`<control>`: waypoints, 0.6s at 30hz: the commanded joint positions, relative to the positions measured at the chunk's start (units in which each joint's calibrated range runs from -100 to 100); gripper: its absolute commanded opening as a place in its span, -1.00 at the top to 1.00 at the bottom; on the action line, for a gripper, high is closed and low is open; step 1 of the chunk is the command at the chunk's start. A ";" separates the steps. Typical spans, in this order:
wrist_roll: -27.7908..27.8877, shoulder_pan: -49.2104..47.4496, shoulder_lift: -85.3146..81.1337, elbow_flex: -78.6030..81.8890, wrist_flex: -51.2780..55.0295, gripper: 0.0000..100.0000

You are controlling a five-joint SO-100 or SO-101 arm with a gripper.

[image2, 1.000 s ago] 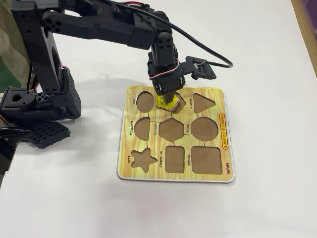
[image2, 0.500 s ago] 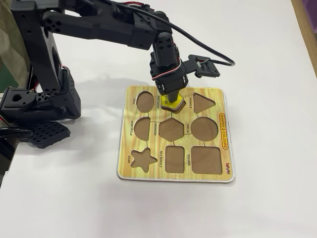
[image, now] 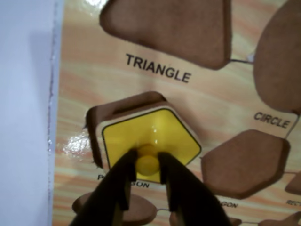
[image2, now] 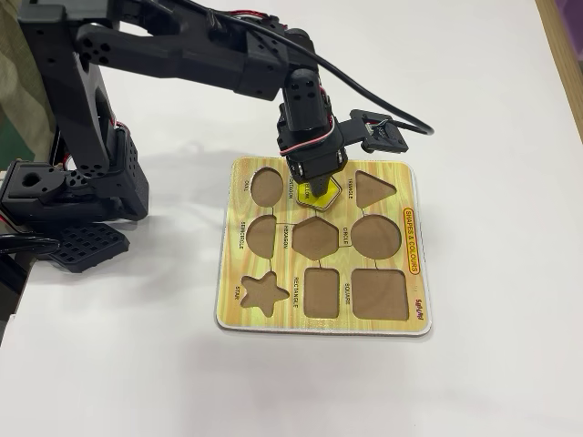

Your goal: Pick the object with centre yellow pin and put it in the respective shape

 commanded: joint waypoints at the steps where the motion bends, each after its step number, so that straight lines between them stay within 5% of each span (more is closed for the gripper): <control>1: 0.09 -0.30 -0.68 -2.70 -0.44 0.98; 18: 0.04 -1.18 -0.68 -2.88 -0.52 0.98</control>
